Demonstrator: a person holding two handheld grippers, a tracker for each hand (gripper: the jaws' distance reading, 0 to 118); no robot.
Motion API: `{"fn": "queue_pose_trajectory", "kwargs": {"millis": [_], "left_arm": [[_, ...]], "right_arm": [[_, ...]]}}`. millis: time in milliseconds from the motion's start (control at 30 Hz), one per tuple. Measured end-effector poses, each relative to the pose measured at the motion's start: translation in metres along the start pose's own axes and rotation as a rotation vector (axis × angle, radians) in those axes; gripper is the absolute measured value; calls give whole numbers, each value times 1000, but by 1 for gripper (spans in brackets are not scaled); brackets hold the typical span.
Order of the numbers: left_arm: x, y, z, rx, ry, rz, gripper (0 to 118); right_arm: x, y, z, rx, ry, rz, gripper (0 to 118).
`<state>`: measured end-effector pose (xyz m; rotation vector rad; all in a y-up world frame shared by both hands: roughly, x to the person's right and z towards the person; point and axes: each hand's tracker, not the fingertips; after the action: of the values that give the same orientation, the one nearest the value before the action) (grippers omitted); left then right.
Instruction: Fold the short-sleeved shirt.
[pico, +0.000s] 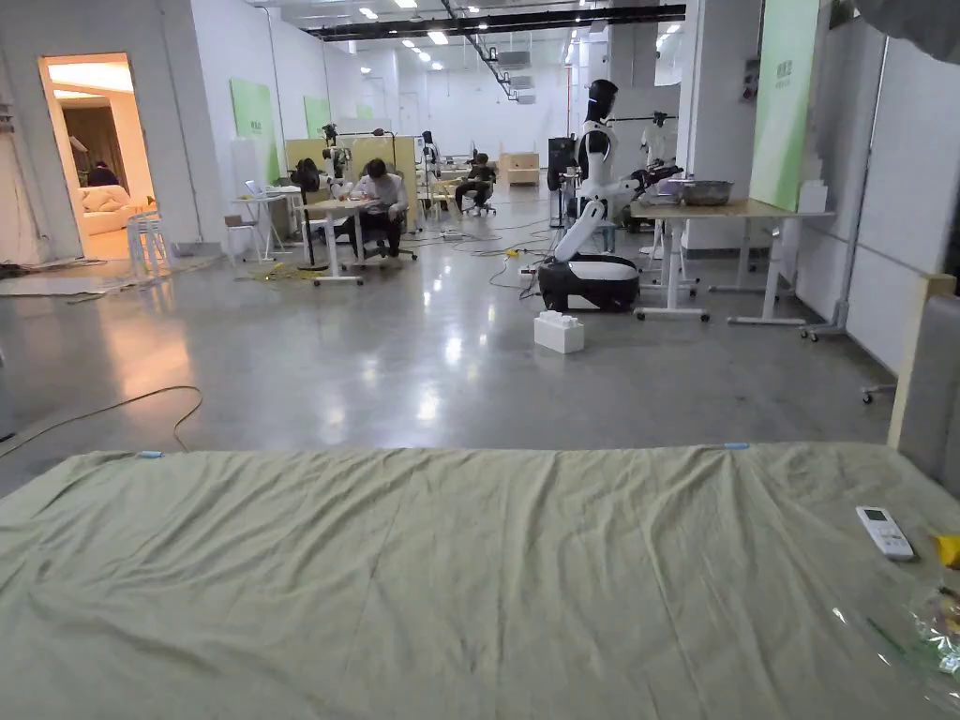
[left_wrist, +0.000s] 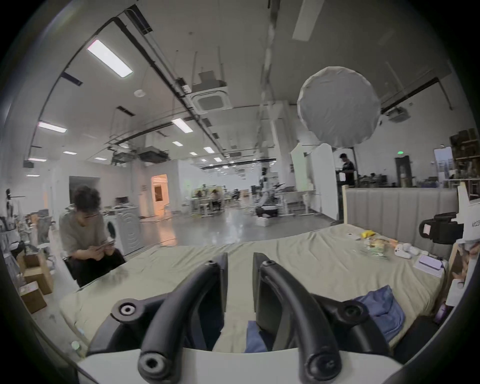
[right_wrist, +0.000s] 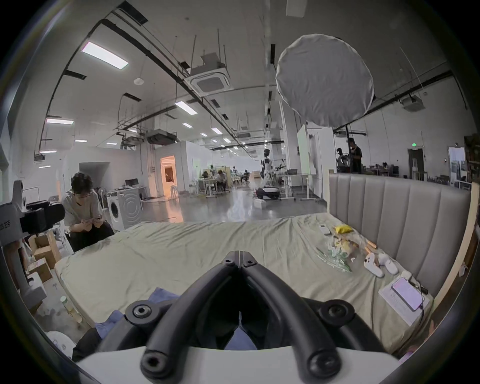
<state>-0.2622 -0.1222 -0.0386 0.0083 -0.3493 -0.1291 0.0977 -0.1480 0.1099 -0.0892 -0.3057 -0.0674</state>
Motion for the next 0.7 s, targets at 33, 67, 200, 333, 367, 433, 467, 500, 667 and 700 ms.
{"fn": "queue_pose_trajectory", "kwargs": {"millis": [33, 67, 200, 333, 367, 433, 467, 500, 667, 700], "left_arm": [[-2, 1, 4, 4, -16, 3, 3], [-3, 1, 8, -33, -3, 30, 0], [-7, -4, 20, -91, -39, 87, 0], [-2, -6, 24, -109, -67, 92, 0], [-1, -7, 23, -103, -78, 111, 0], [-2, -4, 22, -103, -99, 125, 0], [-1, -4, 22, -101, -101, 121, 0], [0, -4, 21, -99, -108, 110, 0], [3, -2, 17, -116, -137, 104, 0], [3, -2, 16, -120, -147, 112, 0]], "right_arm": [[-1, 2, 2, 2, 2, 0, 0], [-2, 3, 4, 2, 3, -1, 0], [-5, 3, 11, 4, 1, 1, 0], [-8, 0, 14, -5, 4, 11, 0], [-8, -1, 13, -8, 4, 13, 0], [-9, -1, 13, -12, 2, 7, 0], [-9, -1, 12, -14, 1, 4, 0], [-8, -1, 12, -17, 3, 0, 0], [-7, -3, 11, -26, 6, -23, 0], [-7, -3, 11, -28, 8, -30, 0]]}}
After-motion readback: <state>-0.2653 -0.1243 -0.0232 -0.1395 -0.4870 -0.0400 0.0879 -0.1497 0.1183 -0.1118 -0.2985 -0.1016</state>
